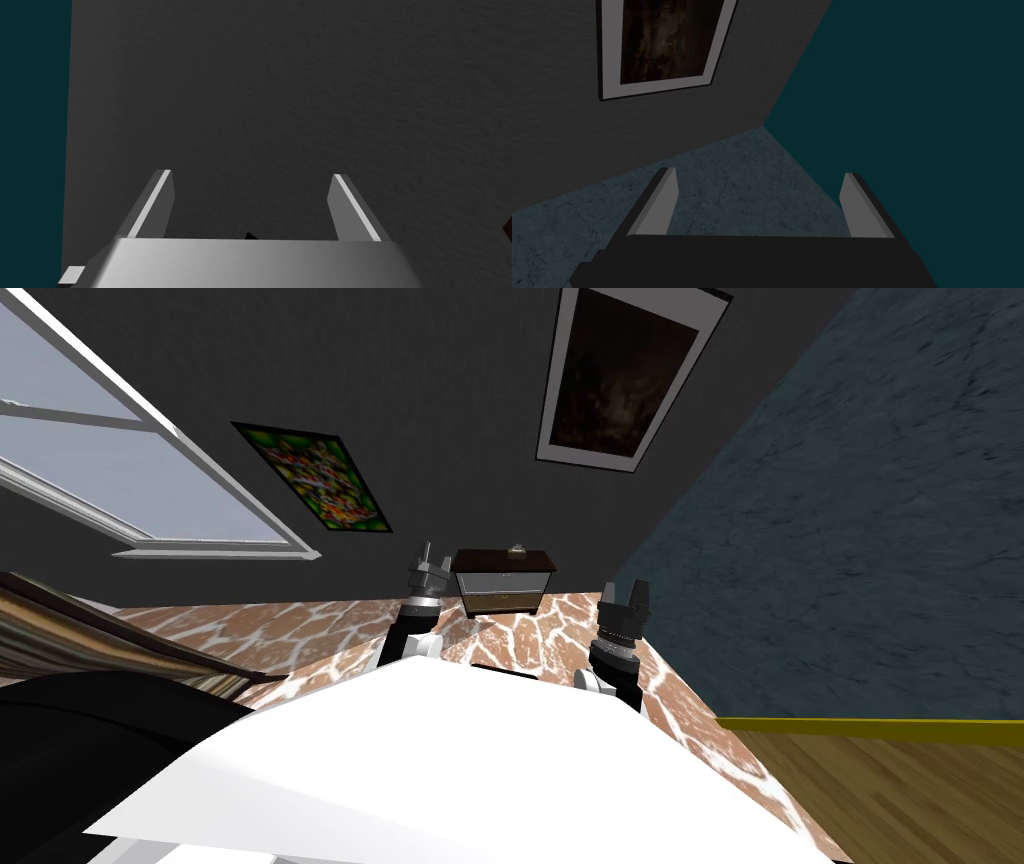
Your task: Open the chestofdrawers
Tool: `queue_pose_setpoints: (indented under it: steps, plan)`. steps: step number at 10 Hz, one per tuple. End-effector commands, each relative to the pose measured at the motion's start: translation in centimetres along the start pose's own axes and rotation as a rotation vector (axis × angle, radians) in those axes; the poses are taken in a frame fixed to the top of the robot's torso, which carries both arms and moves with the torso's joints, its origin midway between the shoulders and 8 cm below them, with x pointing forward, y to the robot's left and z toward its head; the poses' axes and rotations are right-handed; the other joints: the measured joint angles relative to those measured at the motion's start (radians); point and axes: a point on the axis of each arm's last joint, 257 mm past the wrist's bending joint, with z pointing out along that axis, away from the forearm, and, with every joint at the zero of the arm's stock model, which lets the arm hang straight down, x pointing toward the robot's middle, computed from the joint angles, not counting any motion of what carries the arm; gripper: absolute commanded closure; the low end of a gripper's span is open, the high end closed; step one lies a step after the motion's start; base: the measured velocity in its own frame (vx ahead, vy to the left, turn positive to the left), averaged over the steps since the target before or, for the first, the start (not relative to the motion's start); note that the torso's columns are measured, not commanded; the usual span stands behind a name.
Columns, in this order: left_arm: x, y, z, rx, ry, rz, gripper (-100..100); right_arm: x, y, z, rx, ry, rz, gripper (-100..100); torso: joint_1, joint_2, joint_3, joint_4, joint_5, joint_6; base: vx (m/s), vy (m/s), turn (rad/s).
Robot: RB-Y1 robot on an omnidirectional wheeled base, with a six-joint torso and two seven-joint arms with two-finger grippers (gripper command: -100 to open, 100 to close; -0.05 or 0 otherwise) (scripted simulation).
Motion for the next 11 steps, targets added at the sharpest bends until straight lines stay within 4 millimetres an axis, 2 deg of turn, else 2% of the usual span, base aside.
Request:
queue_pose_setpoints:
  steps: [1, 3, 4, 6, 11]
  plan:
    - [0.0, 0.0, 0.0, 0.0, 0.0, 0.0, 0, 0.0, 0.0, 0.0, 0.0, 0.0, 0.0, 0, 0.0, 0.074, -0.147, 0.074, 0.0, 0.0, 0.0, 0.0, 0.0]
    - [0.0, 0.0, 0.0, 0.0, 0.0, 0.0, 0, 0.0, 0.0, 0.0, 0.0, 0.0, 0.0, 0, 0.0, 0.222, -0.443, 0.221, 0.0, 0.0, 0.0, 0.0, 0.0]
    - [0.1, 0.9, -0.3, -0.016, 0.035, 0.023, -100, 0.0, 0.0, 0.0, 0.0, 0.0, 0.0, 0, 0.0, 0.295, -0.59, 0.295, 0.0, 0.0, 0.038, -0.009, 0.0]
    - [0.0, 2.1, -0.8, -0.033, 0.059, 0.04, -100, 0.0, 0.0, 0.0, 0.001, 0.0, 0.0, 0, -0.001, 0.335, -0.681, 0.337, 0.0, 0.0, 0.087, -0.026, 0.002]
    - [-1.4, 5.7, -2.6, -0.073, 0.081, 0.068, -100, 0.0, 0.0, 0.0, 0.001, 0.0, 0.0, 0, 0.0, 0.342, -0.684, 0.342, 0.0, 0.0, 0.119, -0.035, 0.002]
